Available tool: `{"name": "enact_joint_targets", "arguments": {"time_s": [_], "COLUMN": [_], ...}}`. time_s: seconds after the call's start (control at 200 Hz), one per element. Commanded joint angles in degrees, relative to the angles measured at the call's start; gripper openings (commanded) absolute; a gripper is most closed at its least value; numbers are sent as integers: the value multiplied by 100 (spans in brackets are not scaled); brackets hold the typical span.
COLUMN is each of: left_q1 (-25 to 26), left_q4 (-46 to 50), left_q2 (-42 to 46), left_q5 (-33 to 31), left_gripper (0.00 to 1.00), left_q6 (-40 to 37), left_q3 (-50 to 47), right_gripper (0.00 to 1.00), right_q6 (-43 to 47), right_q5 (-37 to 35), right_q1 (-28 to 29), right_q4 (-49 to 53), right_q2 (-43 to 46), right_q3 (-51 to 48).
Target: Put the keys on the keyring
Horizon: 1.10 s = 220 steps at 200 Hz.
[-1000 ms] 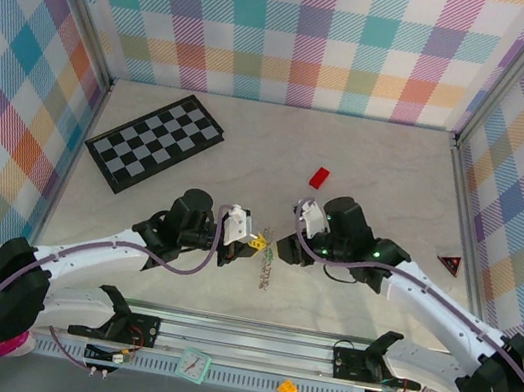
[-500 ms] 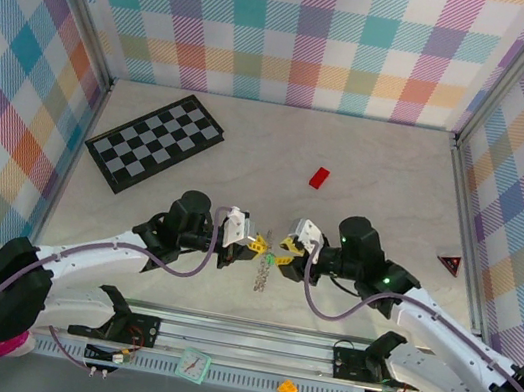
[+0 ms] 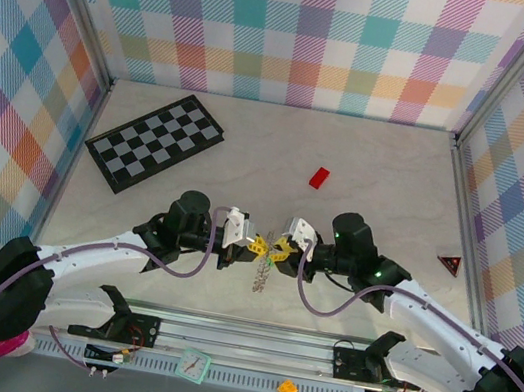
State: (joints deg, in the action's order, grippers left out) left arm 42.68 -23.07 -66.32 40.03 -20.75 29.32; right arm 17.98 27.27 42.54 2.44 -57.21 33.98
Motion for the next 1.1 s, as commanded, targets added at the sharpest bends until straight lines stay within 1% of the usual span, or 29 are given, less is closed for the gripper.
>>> {"name": "enact_joint_targets", "arguments": {"time_s": [0.0,0.14,0.245,0.28,0.38,0.425,0.445,0.465,0.55,0.585,0.625,0.695,0.84,0.95,1.095], "left_q1": [35,36,35,31,39,32,34,38,37,39,39,36,38,47,45], "left_q4": [-369,-434,-489,-496,-525,-529,-520,-517,-284,-110,133,570,1228,1357,1392], "left_q2": [-28,-64,-56,-50,-35,-38,-36,-36,-21,6,44,127,225,243,207], "left_q5": [280,379,415,433,462,447,423,389,73,-82,-261,-444,-541,-483,-340], "left_gripper": [0,0,0,0,0,0,0,4,25,29,31,31,27,25,22], "left_q6": [1,23,19,10,0,10,12,34,61,43,6,-111,-373,-416,-443], "left_q3": [-49,-49,-71,-76,-91,-93,-93,-90,-62,-33,17,127,364,475,572], "right_gripper": [32,26,19,16,11,6,3,0,0,0,0,0,0,0,0], "right_q6": [180,140,94,92,74,98,120,152,330,444,590,871,1392,1716,1958], "right_q5": [170,484,618,651,764,818,850,871,812,726,610,406,162,-21,-214], "right_q1": [8,8,8,4,8,13,9,4,8,4,15,25,111,238,372], "right_q4": [-214,-312,-417,-428,-415,-378,-341,-281,48,256,540,1087,2095,2608,2880], "right_q2": [100,-21,-112,-136,-193,-211,-219,-220,-205,-203,-209,-281,-553,-776,-973], "right_q3": [142,184,194,205,240,263,275,302,432,502,617,851,1421,1774,2062]}}
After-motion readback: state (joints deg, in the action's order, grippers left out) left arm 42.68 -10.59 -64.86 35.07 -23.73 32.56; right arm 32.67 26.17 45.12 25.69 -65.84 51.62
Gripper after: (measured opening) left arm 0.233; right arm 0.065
